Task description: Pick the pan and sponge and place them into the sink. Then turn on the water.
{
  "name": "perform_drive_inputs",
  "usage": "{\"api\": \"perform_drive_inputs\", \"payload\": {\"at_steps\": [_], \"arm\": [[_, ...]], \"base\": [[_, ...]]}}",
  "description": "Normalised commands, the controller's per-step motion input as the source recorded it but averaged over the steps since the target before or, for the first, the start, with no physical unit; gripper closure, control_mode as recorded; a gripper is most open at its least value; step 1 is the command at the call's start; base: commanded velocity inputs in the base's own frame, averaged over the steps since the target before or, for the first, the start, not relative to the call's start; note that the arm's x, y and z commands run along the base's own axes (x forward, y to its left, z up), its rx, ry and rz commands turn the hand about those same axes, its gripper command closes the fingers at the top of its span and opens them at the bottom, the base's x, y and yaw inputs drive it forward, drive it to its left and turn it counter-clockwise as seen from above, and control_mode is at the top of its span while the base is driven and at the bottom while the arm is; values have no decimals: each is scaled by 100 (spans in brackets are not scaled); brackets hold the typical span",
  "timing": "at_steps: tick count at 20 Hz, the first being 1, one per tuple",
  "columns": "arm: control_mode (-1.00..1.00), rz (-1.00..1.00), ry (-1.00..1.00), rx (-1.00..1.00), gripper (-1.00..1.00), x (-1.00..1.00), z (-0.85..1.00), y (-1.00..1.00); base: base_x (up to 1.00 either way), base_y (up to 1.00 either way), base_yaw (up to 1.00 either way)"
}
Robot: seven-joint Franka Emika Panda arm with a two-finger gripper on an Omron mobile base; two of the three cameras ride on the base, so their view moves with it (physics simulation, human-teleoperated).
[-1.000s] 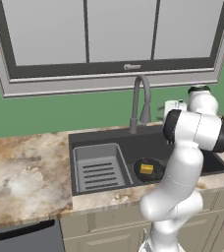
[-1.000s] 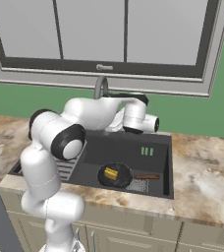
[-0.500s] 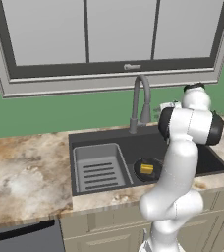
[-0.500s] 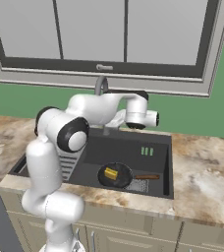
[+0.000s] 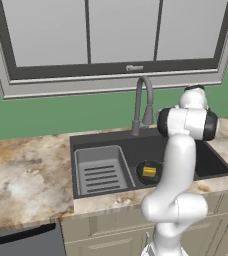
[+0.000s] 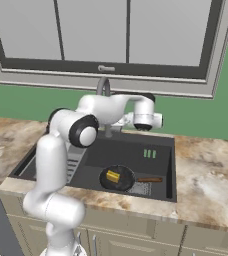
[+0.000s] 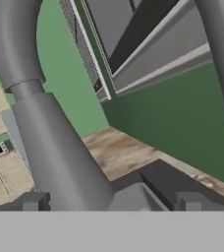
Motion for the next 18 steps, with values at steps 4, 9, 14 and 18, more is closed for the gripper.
{"api": "perform_drive_inputs", "payload": {"at_steps": [4, 9, 14, 18], "arm": [[-100, 5, 8, 3, -100, 23, -15, 6], [-100, 0, -4, -2, -100, 21, -11, 12], [-100, -2, -10, -3, -100, 20, -8, 6], [-100, -1, -10, -1, -100, 21, -11, 0]], "base": [[0, 0, 0], [0, 0, 0], [0, 0, 0], [0, 0, 0]]}}
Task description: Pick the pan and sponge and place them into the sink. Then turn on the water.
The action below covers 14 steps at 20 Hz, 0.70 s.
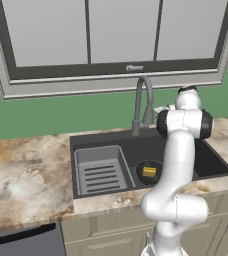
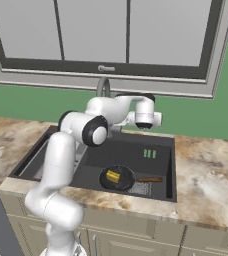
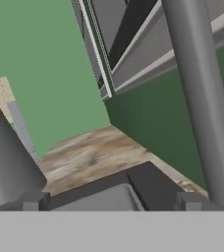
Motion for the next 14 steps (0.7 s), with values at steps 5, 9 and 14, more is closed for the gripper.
{"api": "perform_drive_inputs", "payload": {"at_steps": [5, 9, 14], "arm": [[-100, 0, -9, 0, -100, 23, -15, 0], [-100, -1, -8, -1, -100, 16, -9, -15], [-100, -1, -4, 0, -100, 13, 0, -32]], "base": [[0, 0, 0], [0, 0, 0], [0, 0, 0]]}}
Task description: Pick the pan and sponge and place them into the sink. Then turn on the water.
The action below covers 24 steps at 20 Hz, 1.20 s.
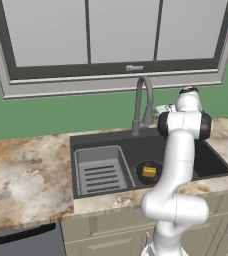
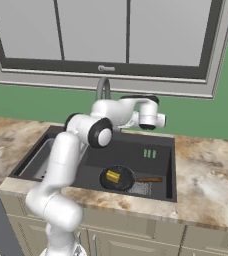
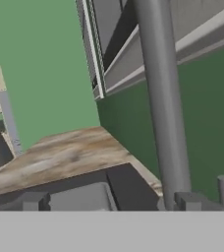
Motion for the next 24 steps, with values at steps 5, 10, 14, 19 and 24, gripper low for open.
{"api": "perform_drive_inputs", "payload": {"at_steps": [5, 10, 14, 19, 24], "arm": [[-100, -1, -3, 0, -100, 26, -4, -16], [-100, -2, -3, 0, -100, 38, -9, 0], [-100, -4, 0, 0, -100, 36, -20, -3], [-100, -4, 0, 0, -100, 35, -20, -13], [-100, -4, 0, 0, -100, 37, -19, -2]], "base": [[0, 0, 0], [0, 0, 0], [0, 0, 0], [0, 0, 0], [0, 0, 0]]}}
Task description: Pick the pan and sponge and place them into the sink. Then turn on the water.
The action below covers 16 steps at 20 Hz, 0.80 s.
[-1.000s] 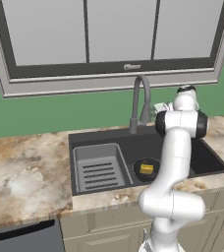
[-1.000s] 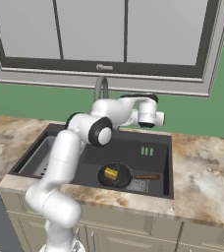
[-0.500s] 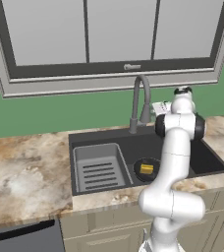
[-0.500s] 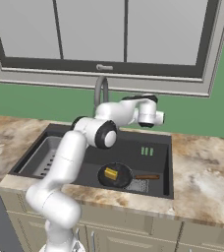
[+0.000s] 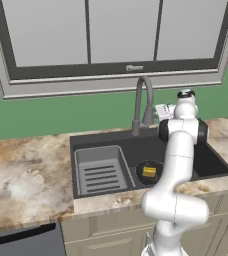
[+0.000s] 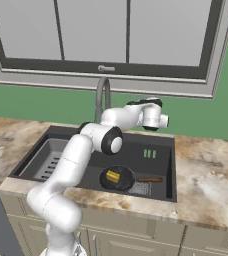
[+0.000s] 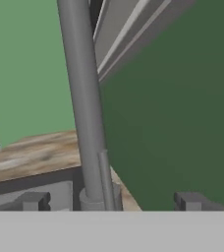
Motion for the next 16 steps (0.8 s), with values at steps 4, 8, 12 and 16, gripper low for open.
{"api": "perform_drive_inputs", "payload": {"at_steps": [4, 8, 12, 16], "arm": [[-100, -3, 2, 0, -100, 33, -16, 0], [-100, 0, 8, 2, -100, 18, -6, 2], [-100, -2, 8, 1, -100, 1, -1, 19], [-100, -3, 10, 0, -100, 0, -5, 22]], "base": [[0, 0, 0], [0, 0, 0], [0, 0, 0], [0, 0, 0]]}}
